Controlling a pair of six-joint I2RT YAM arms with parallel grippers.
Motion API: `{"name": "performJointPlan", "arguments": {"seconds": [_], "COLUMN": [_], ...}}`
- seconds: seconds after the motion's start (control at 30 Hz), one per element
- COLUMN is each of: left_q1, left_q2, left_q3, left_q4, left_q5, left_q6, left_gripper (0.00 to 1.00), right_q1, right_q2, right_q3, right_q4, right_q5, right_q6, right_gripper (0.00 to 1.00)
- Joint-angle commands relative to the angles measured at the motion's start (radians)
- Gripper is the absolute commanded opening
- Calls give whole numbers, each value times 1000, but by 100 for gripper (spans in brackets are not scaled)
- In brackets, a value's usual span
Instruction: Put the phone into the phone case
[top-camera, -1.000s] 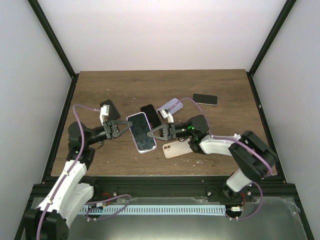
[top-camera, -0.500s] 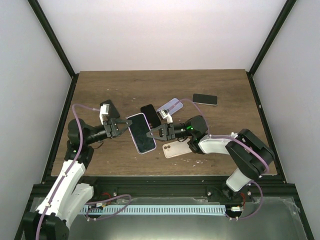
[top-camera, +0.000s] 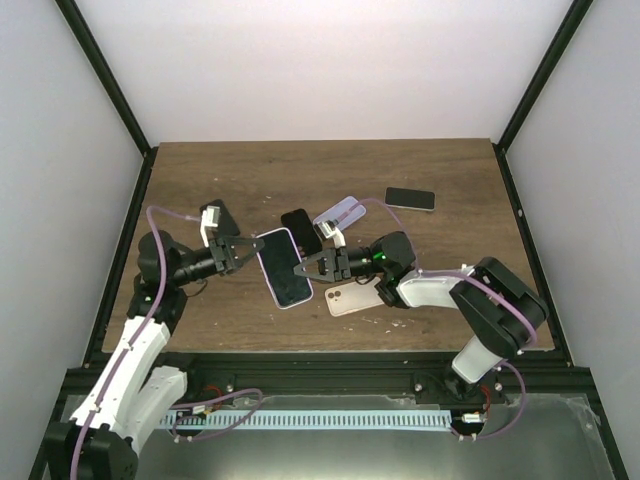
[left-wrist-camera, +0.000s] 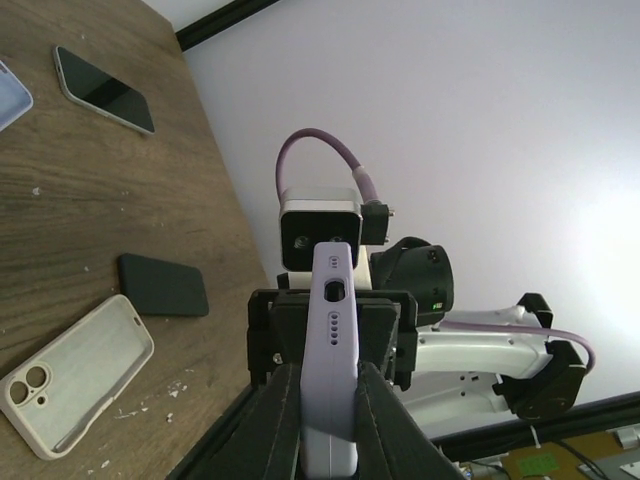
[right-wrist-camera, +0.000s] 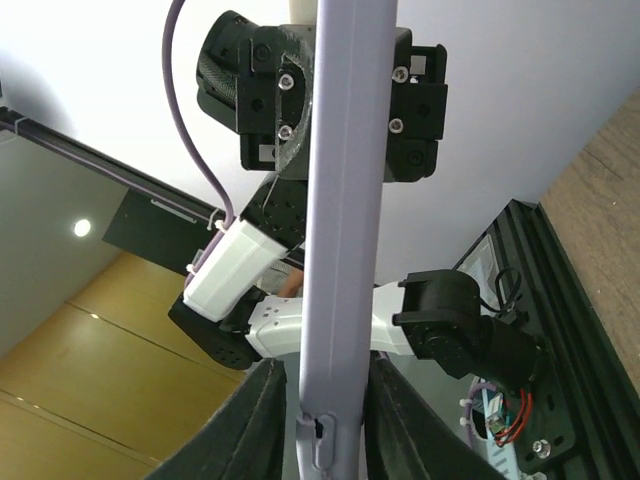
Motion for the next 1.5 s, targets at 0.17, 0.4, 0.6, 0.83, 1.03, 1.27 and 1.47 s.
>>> {"name": "performJointPlan", "arguments": {"seconds": [0.17,0.4,0.6,0.83,1.03,1.27,1.47], "left_q1": [6,4,4,4,3,4,3], "left_q2": [42,30,38,46,44,78,79], "left_q3": [78,20,-9,-11,0,78,94], "left_q4": [-65,-6,-32,-136,-195,-361,-318], "left_q5": [24,87,129,118,83,47,44], "left_q6": [49,-16,-4,60,108,224,182], "left_gripper": [29,61,61,39,8,0,35], "right_q1": [-6,-7,-8,-14,-21,-21,-20], "right_q2": [11,39,120,141,136,92,73], "right_q3": [33,47,118,128,121,136,146], "right_q4": [71,108,184,138,115,-3,-44], "right_q5": [57,230,268,305,309,281,254], "right_q6": [13,67,123,93,74,-2,-39], "right_gripper": [11,11,11,11,13,23,10]}}
